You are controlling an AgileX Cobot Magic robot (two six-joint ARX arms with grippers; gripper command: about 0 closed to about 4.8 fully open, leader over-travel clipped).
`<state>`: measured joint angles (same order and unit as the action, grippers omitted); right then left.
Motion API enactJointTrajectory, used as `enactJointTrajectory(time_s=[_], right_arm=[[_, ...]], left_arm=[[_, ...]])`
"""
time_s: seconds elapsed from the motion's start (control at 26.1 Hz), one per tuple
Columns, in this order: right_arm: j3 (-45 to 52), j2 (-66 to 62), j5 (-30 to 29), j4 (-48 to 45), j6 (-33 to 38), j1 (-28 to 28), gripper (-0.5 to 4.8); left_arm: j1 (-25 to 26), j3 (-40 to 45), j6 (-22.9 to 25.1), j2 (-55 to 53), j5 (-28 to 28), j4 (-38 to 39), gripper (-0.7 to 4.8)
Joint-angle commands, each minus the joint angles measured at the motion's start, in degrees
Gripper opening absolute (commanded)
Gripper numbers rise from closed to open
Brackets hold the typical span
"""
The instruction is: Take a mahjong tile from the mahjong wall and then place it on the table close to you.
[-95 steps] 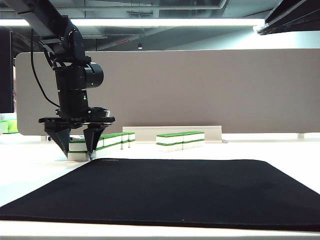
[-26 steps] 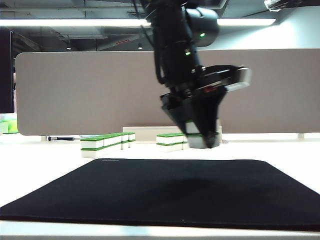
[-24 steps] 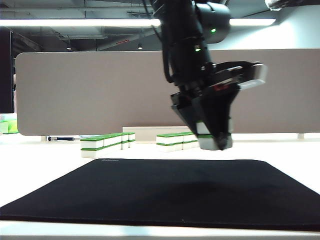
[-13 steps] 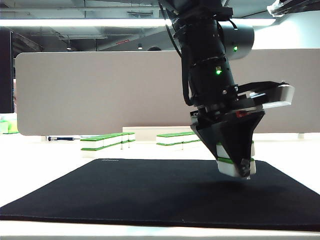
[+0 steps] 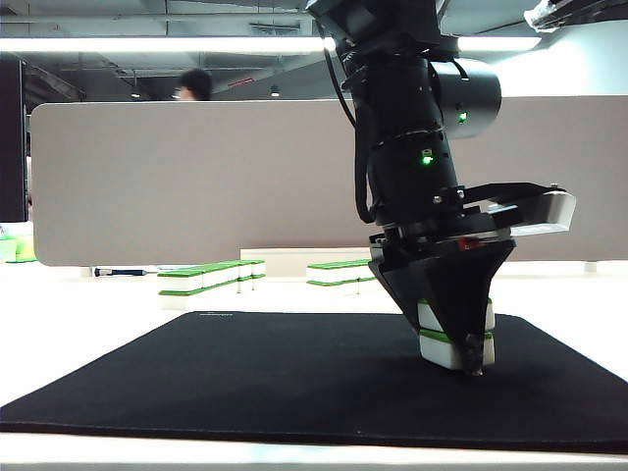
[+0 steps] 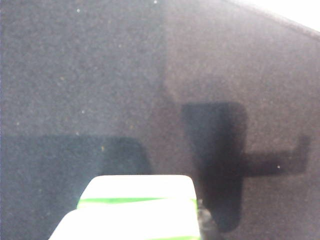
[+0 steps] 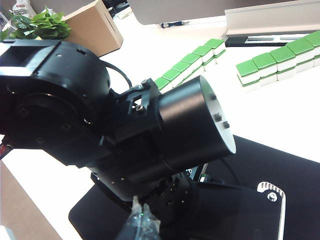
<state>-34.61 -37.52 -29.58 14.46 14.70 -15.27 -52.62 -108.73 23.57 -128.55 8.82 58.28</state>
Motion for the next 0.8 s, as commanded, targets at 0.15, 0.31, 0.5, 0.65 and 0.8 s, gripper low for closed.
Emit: enactJointTrajectory(time_s=[0.15, 0.31, 0.5, 0.65, 0.8], right_arm=[[-0.2, 0.1, 0.0, -0.7, -0.1, -0.1, -0.01], [-0.2, 0.1, 0.0, -0.7, -0.1, -0.1, -0.01], [-0.2, 0.1, 0.1, -0.8, -0.1, -0.1, -0.01], [-0.2, 0.1, 0.1, -0.7, -0.1, -0.1, -0.01], [-0.2, 0.1, 0.1, -0.8, -0.1, -0.1, -0.01]], left_arm=[[-0.2, 0.1, 0.0, -0.3, 0.0, 1.5, 3.11], [-0.2, -0.1, 0.0, 0.1, 0.0, 3.1, 3.87], [-0.2, -0.6, 0.0, 1.2, -0.2, 7.8, 3.87], [-0.2, -5.3, 0.0, 1.2, -3.0, 13.8, 3.86], [0.8, -9.7, -1.4, 1.2, -8.9, 17.8, 3.86]])
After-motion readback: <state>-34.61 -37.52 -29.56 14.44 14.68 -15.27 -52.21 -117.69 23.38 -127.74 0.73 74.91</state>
